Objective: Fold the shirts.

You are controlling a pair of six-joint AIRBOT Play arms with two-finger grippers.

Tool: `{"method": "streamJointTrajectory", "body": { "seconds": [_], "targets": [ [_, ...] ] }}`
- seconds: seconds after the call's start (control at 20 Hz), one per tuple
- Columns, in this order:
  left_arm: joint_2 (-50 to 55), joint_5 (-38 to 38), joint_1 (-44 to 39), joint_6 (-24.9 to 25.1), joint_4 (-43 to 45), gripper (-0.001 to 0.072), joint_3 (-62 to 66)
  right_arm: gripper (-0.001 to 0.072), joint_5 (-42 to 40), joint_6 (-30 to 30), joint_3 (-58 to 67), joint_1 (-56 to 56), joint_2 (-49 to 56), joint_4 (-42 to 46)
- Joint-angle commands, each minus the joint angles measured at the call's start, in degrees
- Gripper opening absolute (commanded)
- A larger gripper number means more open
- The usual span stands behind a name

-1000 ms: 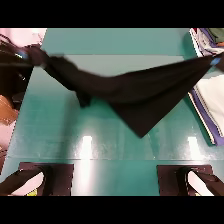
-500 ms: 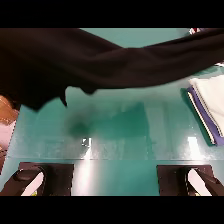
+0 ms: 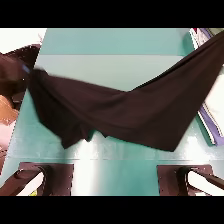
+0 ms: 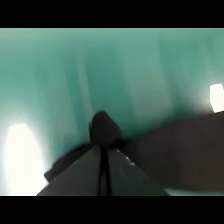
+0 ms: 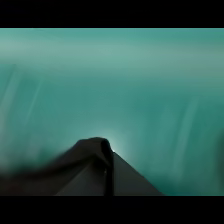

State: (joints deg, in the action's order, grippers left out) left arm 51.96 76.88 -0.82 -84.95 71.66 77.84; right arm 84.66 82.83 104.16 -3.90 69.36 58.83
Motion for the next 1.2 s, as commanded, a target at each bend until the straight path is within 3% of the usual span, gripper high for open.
{"method": "streamJointTrajectory", "body": {
  "seconds": [0.0, 0.2, 0.35, 0.4, 0.45, 0.5, 0.55, 0.6, 0.75, 0.85, 1.15],
  "targets": [
    [6.1, -12.2, 0.0, 3.0, 0.0, 0.0028, -18.2, 0.0014, -2.9, 0.3, -8.3, 3.3, 11.0, 0.2],
    [18.1, -32.1, 0.0, 3.6, 0.2, 0.0029, -17.7, 0.0014, -10.4, 0.3, -7.7, 3.3, 20.7, 0.2],
    [25.2, -35.5, 0.0, 3.6, 0.2, 0.0029, -11.8, 0.0021, -10.9, 0.3, -2.8, 3.3, 25.1, -0.2],
    [26.5, -35.4, 0.0, 3.6, 0.3, 0.0031, -10.0, 0.014, -10.5, 0.3, -1.3, 3.3, 25.9, -1.4],
    [26.8, -35.3, 0.0, 3.8, 0.6, 0.0034, -8.8, 0.032, -10.0, 0.3, -0.2, 3.0, 26.2, -2.5],
    [26.6, -34.6, 0.0, 4.5, 0.9, 0.021, -7.6, 0.0341, -8.8, 0.2, 0.7, 2.3, 26.2, -3.5],
    [26.5, -32.0, 0.1, 4.5, 2.8, 0.0449, -5.9, 0.0341, -7.1, 0.2, 1.2, 1.9, 25.9, -3.8],
    [26.4, -27.4, 0.5, 4.4, 4.8, 0.0505, -4.0, 0.0341, -5.1, -0.4, 1.0, 1.3, 25.0, -3.7],
    [25.2, -13.0, 5.1, 4.4, 6.1, 0.0509, -2.6, 0.034, -2.1, -3.1, -5.5, -0.9, 18.9, -3.7],
    [24.0, -7.5, 8.7, 4.4, 5.5, 0.0509, -5.6, 0.034, -2.7, -3.8, -12.9, -2.1, 13.4, -3.8],
    [15.1, -8.1, 11.7, 4.6, -0.8, 0.0509, -26.0, 0.034, -6.4, -4.9, -31.2, -3.8, 0.1, -3.8]
  ]
}}
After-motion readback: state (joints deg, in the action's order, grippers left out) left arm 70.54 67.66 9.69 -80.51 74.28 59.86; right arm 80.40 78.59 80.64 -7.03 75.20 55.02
